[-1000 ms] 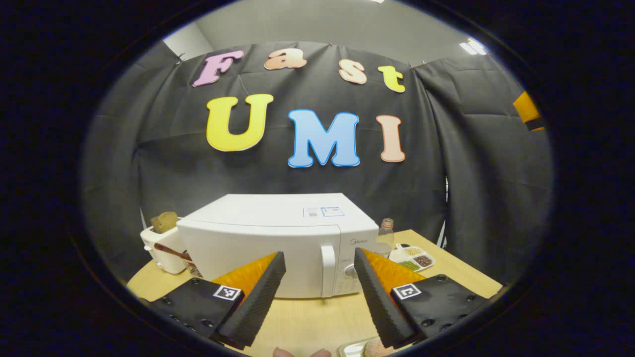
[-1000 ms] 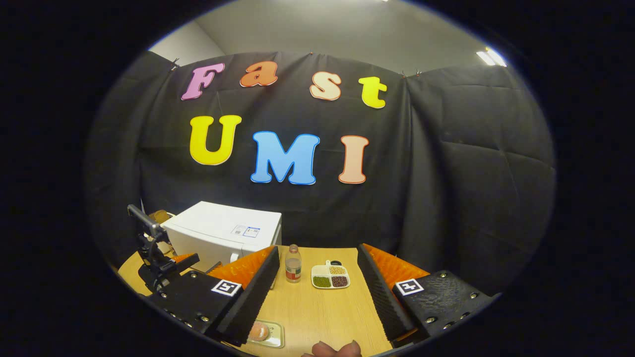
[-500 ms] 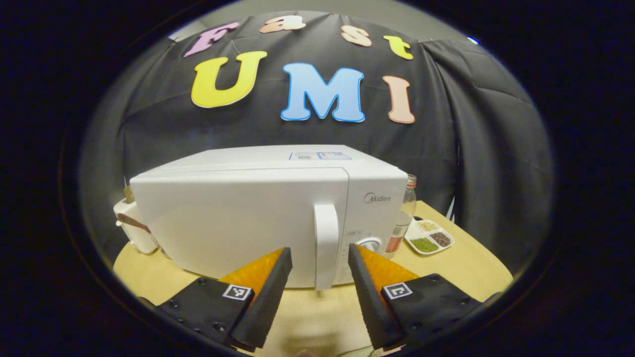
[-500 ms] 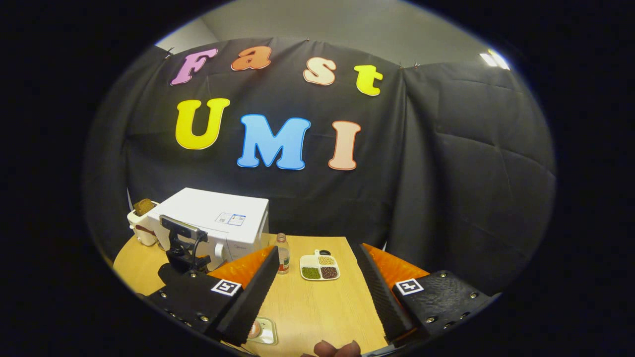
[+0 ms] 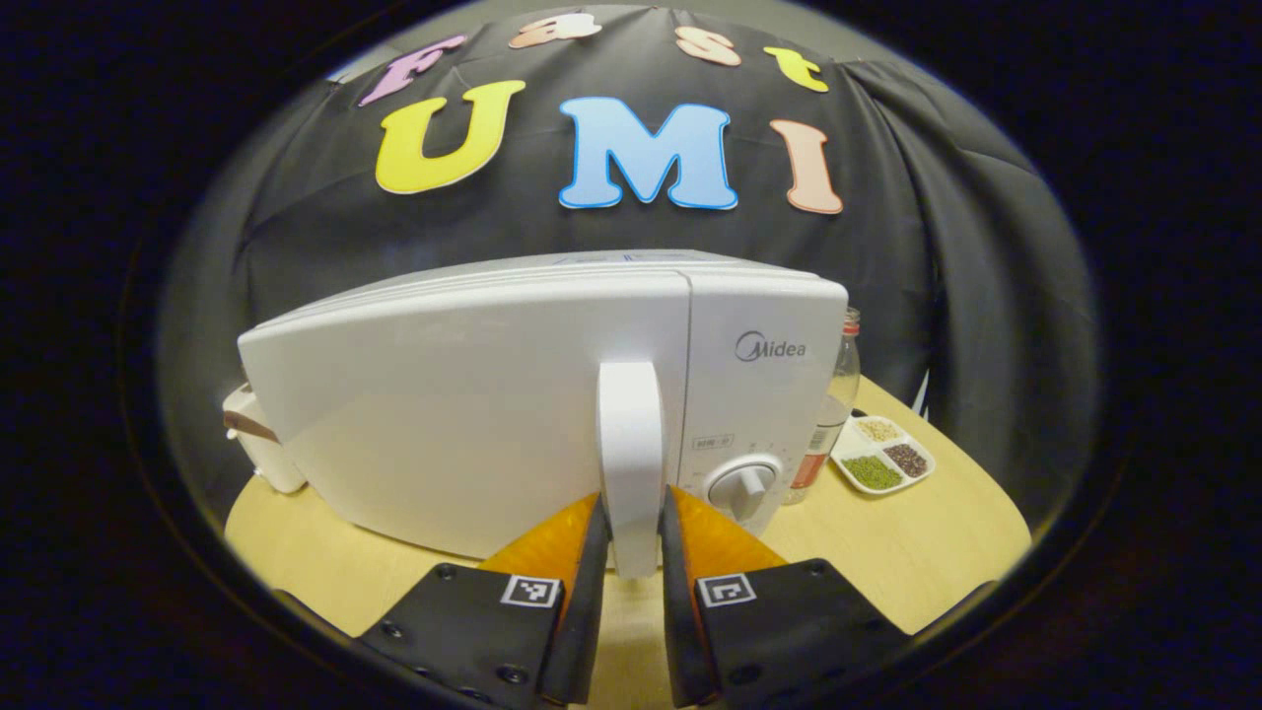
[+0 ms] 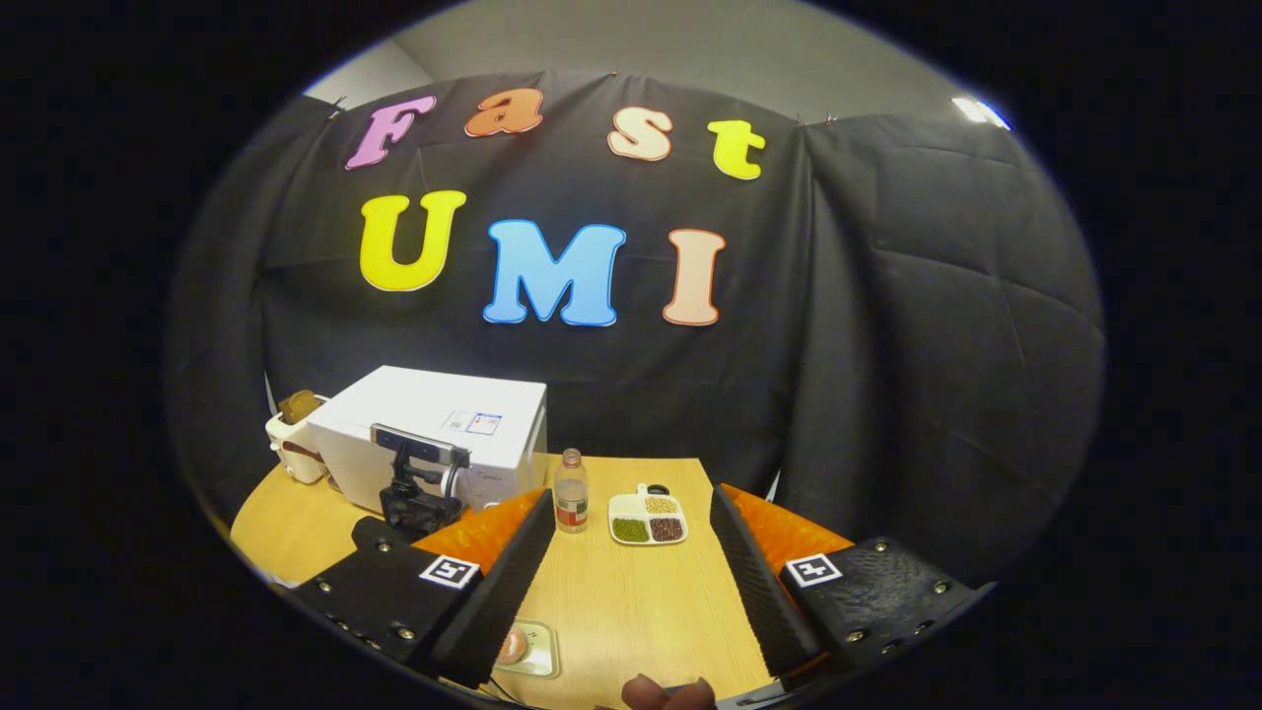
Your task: Open the microwave oven with the left hand, put the food in, and close the microwave oven.
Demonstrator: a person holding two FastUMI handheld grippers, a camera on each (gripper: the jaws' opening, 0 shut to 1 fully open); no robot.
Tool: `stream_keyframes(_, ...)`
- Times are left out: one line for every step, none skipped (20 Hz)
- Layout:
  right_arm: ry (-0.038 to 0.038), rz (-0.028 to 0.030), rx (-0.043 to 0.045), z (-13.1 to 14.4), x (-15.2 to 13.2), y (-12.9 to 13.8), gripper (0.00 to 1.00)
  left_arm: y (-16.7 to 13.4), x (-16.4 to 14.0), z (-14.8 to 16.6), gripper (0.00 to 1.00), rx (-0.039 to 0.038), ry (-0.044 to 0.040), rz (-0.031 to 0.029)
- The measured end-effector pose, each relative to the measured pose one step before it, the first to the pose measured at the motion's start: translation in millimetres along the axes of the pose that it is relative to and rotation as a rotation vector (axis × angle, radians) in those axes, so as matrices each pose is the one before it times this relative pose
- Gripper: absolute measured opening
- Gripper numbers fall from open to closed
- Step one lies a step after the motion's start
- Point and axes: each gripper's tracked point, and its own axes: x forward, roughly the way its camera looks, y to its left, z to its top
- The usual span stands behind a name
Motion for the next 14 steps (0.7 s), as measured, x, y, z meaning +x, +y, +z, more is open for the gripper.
stream_keyframes(-0.00297,0.00053,-0.00359,-1.71,-4.05,-2.6,0.97,-1.58,0.54,-1.99,0.31,-0.00699,-0.00988,-0.01323)
stream_keyframes(0.00055,0.00435,0.00673,-2.15,-3.69,-1.91,0.97,0.1,1.2,-1.33,0.32,-0.0102,0.00046,-0.01866)
stream_keyframes(-0.00266,0.01133,0.01713,-3.36,-6.01,0.58,0.97,-1.21,-0.55,-0.42,0.26,-0.00179,0.00025,-0.02235)
stream_keyframes(-0.00331,0.01682,0.01985,-1.38,-5.23,1.43,0.97,-0.62,1.42,-1.03,0.26,0.01001,0.01111,-0.02649)
stream_keyframes(0.00071,0.018,0.01448,-3.73,-5.28,0.53,0.97,-0.84,-1.9,0.37,0.21,0.01883,0.00789,-0.02897)
stream_keyframes(0.00023,0.02059,0.00776,-2.3,-5.57,0.14,0.97,-0.38,0.77,-0.74,0.22,0.01843,0.02377,-0.02653)
stream_keyframes(0.00481,0.02234,0.0043,-5.22,-5.05,-0.12,0.97,1.03,-0.55,-1.55,0.2,0.01398,0.02121,-0.01785)
stream_keyframes(0.01079,0.02386,0.00738,-4.86,-5.91,0.06,0.97,0.39,-1.73,-0.88,0.23,0.01867,0.02583,-0.00923)
stream_keyframes(0.00138,0.02347,0.01423,-2.43,-7.32,-0.87,0.97,0.06,2.98,0.97,0.18,0.00535,0.02263,0.00683)
stream_keyframes(-0.0072,0.02055,0.01153,0.45,-7.96,-1.7,0.97,-0.06,0.35,-0.29,0.17,-0.00312,0.01353,0.00934)
stream_keyframes(-0.0072,0.01109,0.00347,-0.77,-6.73,-4.34,0.97,0.75,-2.25,-0.73,0.17,-0.00999,0.0071,0.01024)
stream_keyframes(0.00366,0.01335,-0.00114,-3.05,-5.29,-4.8,0.97,0.34,-0.46,0.51,0.17,-0.01979,0.00816,0.01218)
stream_keyframes(0.00622,0.01378,-0.00046,-5.48,-6.85,-4.15,0.97,0.26,0.16,-1.28,0.17,-0.02736,0.00714,0.01175)
stream_keyframes(0.00031,0.01011,0.00317,-2.47,-7.07,-6.51,0.97,-0.11,-1.86,-1.38,0.17,-0.03087,0.0084,0.01045)
